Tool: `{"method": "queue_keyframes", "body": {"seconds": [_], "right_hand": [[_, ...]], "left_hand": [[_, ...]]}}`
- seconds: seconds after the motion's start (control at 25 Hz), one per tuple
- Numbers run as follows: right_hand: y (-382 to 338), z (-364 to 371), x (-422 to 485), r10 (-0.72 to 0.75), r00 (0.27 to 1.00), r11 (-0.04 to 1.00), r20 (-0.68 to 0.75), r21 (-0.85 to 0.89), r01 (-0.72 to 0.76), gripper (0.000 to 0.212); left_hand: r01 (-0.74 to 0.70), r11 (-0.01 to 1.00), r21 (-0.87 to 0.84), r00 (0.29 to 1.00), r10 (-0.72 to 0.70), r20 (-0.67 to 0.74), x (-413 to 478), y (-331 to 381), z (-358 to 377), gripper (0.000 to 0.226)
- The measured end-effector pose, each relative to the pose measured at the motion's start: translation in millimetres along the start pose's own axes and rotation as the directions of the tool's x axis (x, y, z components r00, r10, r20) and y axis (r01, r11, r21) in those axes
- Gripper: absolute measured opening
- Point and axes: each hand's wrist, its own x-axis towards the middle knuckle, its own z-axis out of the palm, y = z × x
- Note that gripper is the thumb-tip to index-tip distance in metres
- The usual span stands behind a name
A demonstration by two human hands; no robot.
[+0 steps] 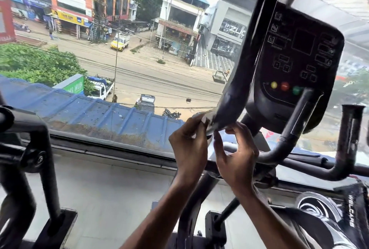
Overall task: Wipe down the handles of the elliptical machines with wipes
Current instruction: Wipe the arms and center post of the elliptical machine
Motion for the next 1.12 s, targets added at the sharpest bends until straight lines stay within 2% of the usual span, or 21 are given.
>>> {"method": "queue_keyframes", "body": {"seconds": [0.2, 0.28, 0.36, 0.52, 0.6, 0.72, 0.8, 0.88, 1.0, 1.12], "right_hand": [[-3, 0, 2, -0.025, 0.999, 0.999, -0.041, 0.020, 0.026, 0.021], [-4, -1, 3, -0.030, 0.999, 0.999, -0.039, 0.018, 0.030, 0.024], [-6, -3, 2, -0.004, 1.000, 1.000, -0.021, 0.024, 0.004, 0.028], [-6, -8, -4, 0.017, 0.999, 0.999, 0.039, 0.035, -0.018, 0.038], [-4, -9, -13, 0.093, 0.993, 0.992, 0.079, 0.072, -0.099, 0.041], [0, -19, -33, 0.239, 0.953, 0.958, 0.188, 0.114, -0.263, 0.033], [3, -31, -45, 0.365, 0.886, 0.874, 0.287, 0.223, -0.432, 0.022], [9, -45, -52, 0.464, 0.823, 0.755, 0.328, 0.340, -0.561, 0.018], [21, -67, -59, 0.561, 0.792, 0.707, 0.243, 0.358, -0.610, 0.019], [29, -92, -65, 0.574, 0.813, 0.773, 0.094, 0.266, -0.576, 0.025]], "left_hand": [[-0.142, 0.989, -0.043, 0.990, 0.142, -0.003, 12, 42, 15, 0.017], [-0.188, 0.981, 0.036, 0.982, 0.189, -0.008, 13, 33, 11, 0.016], [-0.203, 0.958, 0.201, 0.978, 0.208, -0.006, 8, 15, 0, 0.017], [-0.108, 0.911, 0.399, 0.994, 0.105, 0.030, -15, -20, -19, 0.019], [-0.056, 0.907, 0.418, 0.998, 0.034, 0.060, -25, -32, -26, 0.014], [0.043, 0.925, 0.378, 0.987, -0.097, 0.124, -39, -35, -28, 0.014], [0.104, 0.946, 0.307, 0.965, -0.170, 0.198, -48, -30, -25, 0.010], [0.194, 0.956, 0.218, 0.924, -0.253, 0.286, -56, -23, -18, 0.014], [0.276, 0.932, 0.235, 0.858, -0.349, 0.377, -67, -17, 0, 0.015], [0.239, 0.922, 0.304, 0.832, -0.356, 0.425, -79, -22, 20, 0.015]]}}
